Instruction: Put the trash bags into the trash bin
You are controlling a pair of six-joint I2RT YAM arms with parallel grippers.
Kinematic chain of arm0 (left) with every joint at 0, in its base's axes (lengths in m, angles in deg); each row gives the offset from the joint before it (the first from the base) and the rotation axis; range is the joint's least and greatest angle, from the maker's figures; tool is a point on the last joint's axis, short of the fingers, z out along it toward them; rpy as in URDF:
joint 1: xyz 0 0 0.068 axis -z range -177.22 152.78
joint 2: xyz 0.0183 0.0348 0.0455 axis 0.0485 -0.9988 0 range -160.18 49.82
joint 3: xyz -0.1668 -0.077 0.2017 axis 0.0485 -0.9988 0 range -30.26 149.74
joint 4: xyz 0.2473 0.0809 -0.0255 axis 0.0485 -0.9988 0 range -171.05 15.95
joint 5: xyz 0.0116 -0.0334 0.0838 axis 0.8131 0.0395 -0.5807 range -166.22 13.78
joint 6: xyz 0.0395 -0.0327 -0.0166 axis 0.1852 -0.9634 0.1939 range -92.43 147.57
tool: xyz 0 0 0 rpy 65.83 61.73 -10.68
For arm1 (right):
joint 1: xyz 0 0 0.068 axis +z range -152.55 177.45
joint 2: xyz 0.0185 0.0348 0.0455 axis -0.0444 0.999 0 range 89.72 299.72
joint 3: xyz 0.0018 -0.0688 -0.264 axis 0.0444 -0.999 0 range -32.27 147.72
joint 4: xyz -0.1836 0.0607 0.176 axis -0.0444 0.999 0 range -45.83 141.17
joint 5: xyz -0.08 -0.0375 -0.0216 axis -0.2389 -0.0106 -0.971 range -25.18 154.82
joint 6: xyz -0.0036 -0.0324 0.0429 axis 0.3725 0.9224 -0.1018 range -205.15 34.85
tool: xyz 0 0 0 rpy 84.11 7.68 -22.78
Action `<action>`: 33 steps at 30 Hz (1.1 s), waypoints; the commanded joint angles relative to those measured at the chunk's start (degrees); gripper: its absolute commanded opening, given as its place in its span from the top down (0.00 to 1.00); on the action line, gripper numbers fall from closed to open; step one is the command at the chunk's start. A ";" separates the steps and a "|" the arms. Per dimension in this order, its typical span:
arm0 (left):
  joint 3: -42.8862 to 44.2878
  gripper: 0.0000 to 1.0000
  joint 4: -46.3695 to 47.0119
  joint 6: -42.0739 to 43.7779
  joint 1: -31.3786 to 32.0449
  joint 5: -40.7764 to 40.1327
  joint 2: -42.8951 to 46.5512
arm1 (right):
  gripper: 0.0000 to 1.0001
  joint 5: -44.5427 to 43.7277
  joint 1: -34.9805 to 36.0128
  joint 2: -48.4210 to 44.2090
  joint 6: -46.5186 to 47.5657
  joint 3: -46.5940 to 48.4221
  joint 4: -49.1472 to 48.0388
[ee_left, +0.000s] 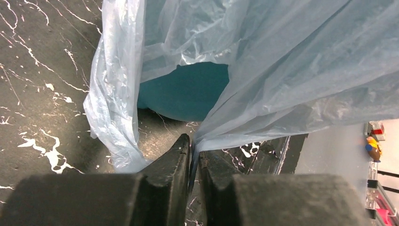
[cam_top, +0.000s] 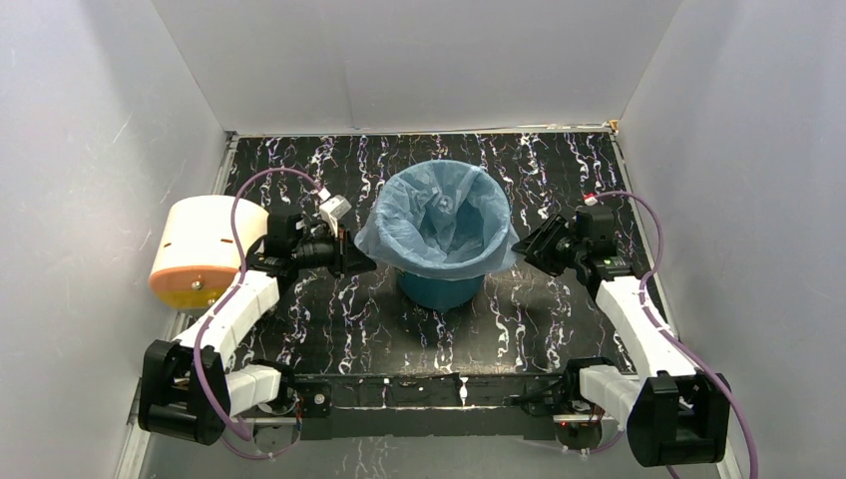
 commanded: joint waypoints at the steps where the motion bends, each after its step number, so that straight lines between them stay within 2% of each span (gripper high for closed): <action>1: -0.27 0.84 0.32 -1.16 -0.05 -0.76 0.92 | 0.42 -5.96 -0.07 -1.56 6.45 5.74 2.74; 2: -0.14 0.79 0.23 -1.62 0.01 -1.10 1.24 | 0.41 -4.37 -0.07 -1.14 7.73 6.68 2.13; 5: 0.79 0.49 -1.02 -2.85 -0.06 -2.81 2.95 | 0.40 2.37 -0.14 2.89 9.74 9.79 0.41; 6: 0.96 0.42 -1.20 -3.43 -0.06 -3.96 3.95 | 0.39 4.06 -0.19 4.75 10.11 10.81 0.27; 9: 0.75 0.24 -1.63 -5.15 -0.06 -8.71 7.62 | 0.38 7.10 -0.21 10.44 11.45 13.56 1.00; 12: 1.04 0.16 -3.17 -6.19 -0.15 -14.69 11.20 | 0.37 7.93 -0.14 14.79 13.36 15.73 3.29; 15: 0.04 0.13 -2.30 -8.53 -0.15 -20.21 15.13 | 0.36 8.70 -0.17 16.65 15.12 16.58 3.68; 20: -3.15 0.12 0.17 -17.12 -0.23 -42.08 23.58 | 0.36 8.04 -0.22 16.44 16.26 17.09 3.72; 22: -2.86 0.12 0.02 -19.70 -0.23 -46.02 22.53 | 0.35 7.76 -0.25 16.14 16.87 17.32 3.94; 26: 3.07 0.12 -3.48 -20.09 -0.32 -42.12 10.81 | 0.35 7.64 -0.23 15.78 17.71 17.67 4.11; 29: 3.29 0.12 4.48 -22.12 -0.41 -34.73 5.80 | 0.35 7.80 -0.30 16.01 17.70 17.81 4.43; 33: 5.05 0.12 7.72 -23.48 -0.66 -28.40 -0.85 | 0.34 9.05 -0.31 16.25 17.72 18.18 5.08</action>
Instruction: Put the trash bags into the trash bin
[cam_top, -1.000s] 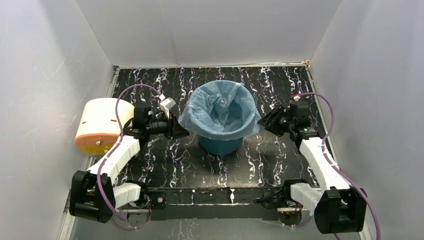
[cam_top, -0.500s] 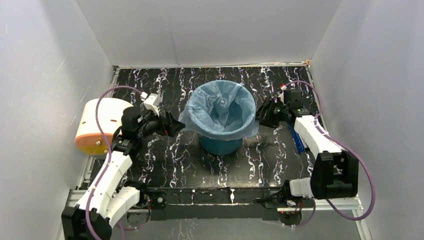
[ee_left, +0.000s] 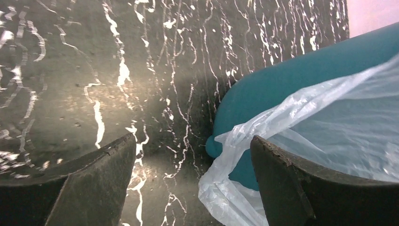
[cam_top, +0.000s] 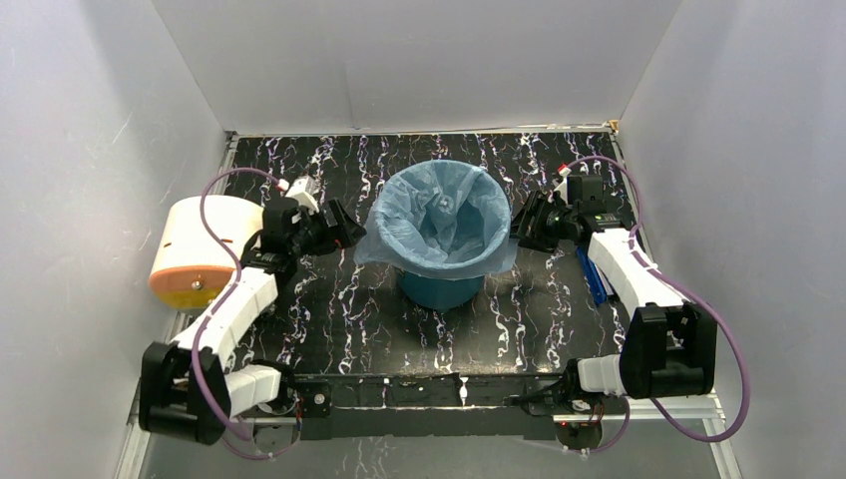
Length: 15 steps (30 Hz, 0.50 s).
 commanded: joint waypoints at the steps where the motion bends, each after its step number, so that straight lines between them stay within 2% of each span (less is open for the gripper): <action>1: 2.55 0.12 7.37 -2.59 -0.39 9.04 -4.09 | 0.34 1.96 -0.34 -1.33 1.46 3.31 -0.20; 5: 2.58 0.13 10.83 -2.21 -0.39 17.78 -8.52 | 0.34 1.42 -0.34 -1.37 2.13 3.41 0.17; 8: 3.42 0.18 9.08 -1.20 -0.39 18.71 -11.49 | 0.34 1.56 -0.35 -0.82 2.16 3.77 0.32; 12: 2.36 0.21 12.13 -2.04 -0.39 21.20 -12.11 | 0.34 2.49 -0.34 -0.08 1.99 4.39 -0.04; 15: 1.80 0.29 12.14 -1.62 -0.39 20.70 -13.94 | 0.34 5.62 -0.35 0.96 0.26 2.94 -2.44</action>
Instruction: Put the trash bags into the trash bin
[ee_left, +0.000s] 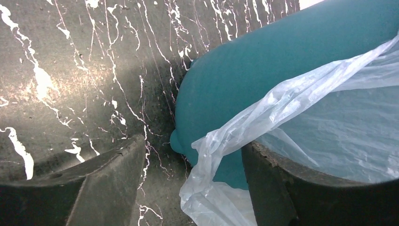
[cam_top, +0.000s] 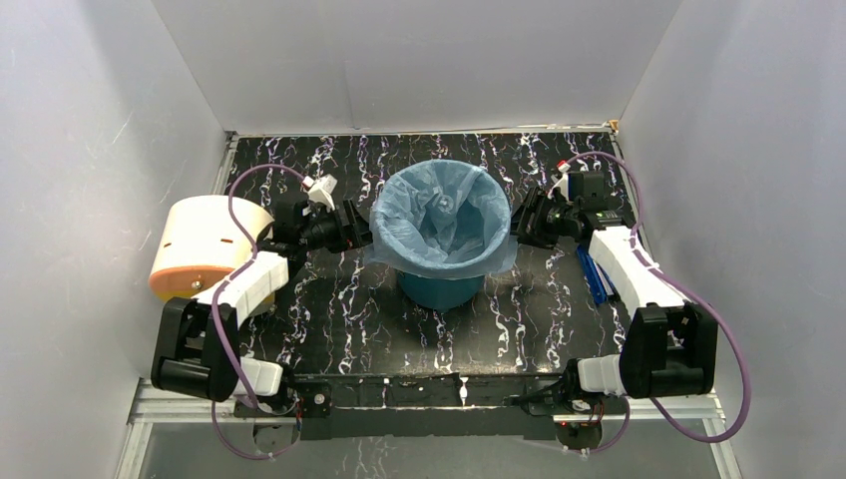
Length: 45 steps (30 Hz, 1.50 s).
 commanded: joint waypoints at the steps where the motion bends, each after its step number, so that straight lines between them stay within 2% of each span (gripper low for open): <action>1: 0.56 0.34 1.45 0.98 -0.28 1.25 -1.61 | 0.34 4.94 -0.25 1.77 -1.11 1.22 -3.21; 5: -0.59 0.50 3.19 0.22 -0.12 1.06 -5.40 | 0.39 2.52 -0.28 5.30 -2.18 1.80 -1.10; 8: -2.25 0.54 6.92 -0.95 0.36 1.25 -6.55 | 0.40 0.86 -0.21 6.16 -2.42 0.28 -1.98; 14: -5.39 0.56 7.81 0.09 0.85 0.02 -7.25 | 0.41 6.42 -0.26 10.08 -2.45 -3.34 -3.58; 20: -7.54 0.56 8.49 0.69 1.37 0.48 -8.12 | 0.40 4.76 -0.27 12.08 -3.37 -6.33 -6.31; 23: -7.88 0.55 9.11 0.66 1.39 0.53 -8.17 | 0.39 6.61 -0.29 12.49 -4.00 -6.33 -6.58; 27: -7.27 0.55 8.88 1.22 1.55 -0.49 -7.97 | 0.37 4.28 -0.25 9.17 -5.20 -6.05 -7.35; 30: -7.77 0.63 9.53 0.83 1.86 -1.15 -7.15 | 0.36 0.85 -0.37 6.27 -6.39 -4.56 -4.13; 34: -10.94 0.60 13.61 0.21 2.69 -3.78 -3.54 | 0.34 -1.77 -0.42 -0.07 -7.92 -5.78 -5.04; 38: -11.57 0.62 16.57 -0.92 3.15 -1.14 -6.40 | 0.34 1.86 -0.42 0.05 -10.66 -10.07 -8.66; 42: -12.29 0.61 18.36 -1.46 4.19 -1.25 -7.51 | 0.37 13.72 -0.28 4.72 -11.46 -13.95 -12.75; 45: -12.97 0.61 19.61 -2.33 4.19 -1.53 -7.80 | 0.41 15.36 -0.26 7.09 -12.20 -16.05 -15.40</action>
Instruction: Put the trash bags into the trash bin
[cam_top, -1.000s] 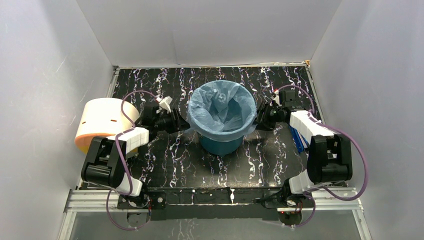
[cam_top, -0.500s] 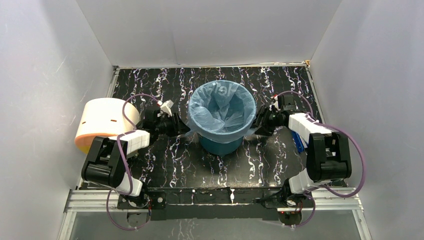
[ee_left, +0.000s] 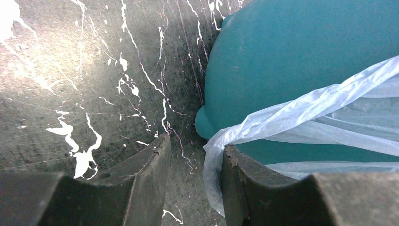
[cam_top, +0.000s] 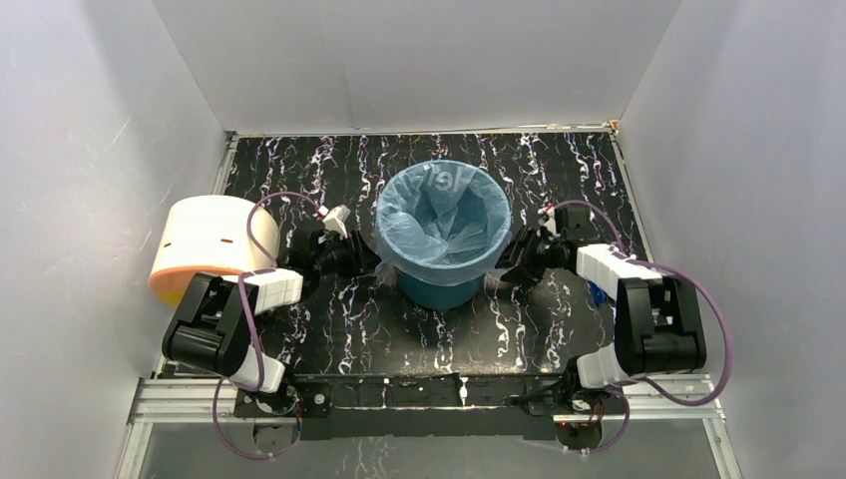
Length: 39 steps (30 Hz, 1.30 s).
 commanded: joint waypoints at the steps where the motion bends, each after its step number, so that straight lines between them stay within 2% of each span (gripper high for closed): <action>1: -1.13 0.61 2.92 -0.83 0.35 0.50 -0.25 | 0.43 7.31 -0.26 2.82 -2.37 -2.88 -5.40; 8: -0.74 0.59 4.26 -2.04 0.39 0.88 1.06 | 0.48 -3.49 -0.24 0.63 -1.89 -3.09 -3.15; 11: -0.28 0.61 4.43 -1.90 0.42 2.07 -0.18 | 0.45 -0.97 -0.25 4.15 -0.29 -3.53 -2.90; 14: -0.52 0.66 4.67 -0.81 0.43 2.91 -2.77 | 0.47 2.04 -0.24 6.55 0.34 -3.43 -3.00; 15: -0.78 0.66 5.14 -0.90 0.40 2.96 -3.16 | 0.51 1.58 -0.24 6.37 0.95 -3.00 -2.23; 17: -1.12 0.65 6.46 -1.62 0.38 3.82 -3.13 | 0.52 -3.15 -0.24 4.71 2.04 -1.28 2.04; 20: -1.13 0.63 6.55 -2.09 0.38 3.08 -0.91 | 0.40 -9.77 -0.24 -0.72 4.22 1.85 6.91; 23: -0.29 0.63 3.89 -0.63 0.41 1.54 1.31 | 0.33 -17.34 -0.27 -6.50 6.45 6.58 11.93; 27: 0.90 0.60 1.40 0.50 0.37 1.38 1.71 | 0.14 -37.96 -0.46 -12.69 4.55 13.29 19.38; 29: 0.43 0.58 2.28 0.30 0.44 1.90 1.93 | 0.10 -40.92 -0.53 -15.61 4.85 17.24 20.97; 31: 0.33 0.57 2.25 0.34 0.37 1.86 2.08 | 0.07 -39.36 -0.46 -18.32 5.65 21.59 20.67; 33: -0.08 0.56 3.02 0.11 0.44 1.70 2.45 | 0.07 -32.48 -0.51 -20.76 8.07 24.95 17.00; 35: -0.67 0.54 4.80 -0.79 0.42 1.02 3.29 | 0.11 -22.15 -0.51 -20.75 10.94 28.04 12.23; 37: -1.50 0.45 6.77 -1.40 0.41 0.42 4.47 | 0.17 -11.82 -0.51 -18.16 11.72 33.10 11.90; 39: -2.15 0.46 7.63 -1.15 0.41 -0.04 5.94 | 0.25 -1.48 -0.08 -14.22 12.22 37.71 12.71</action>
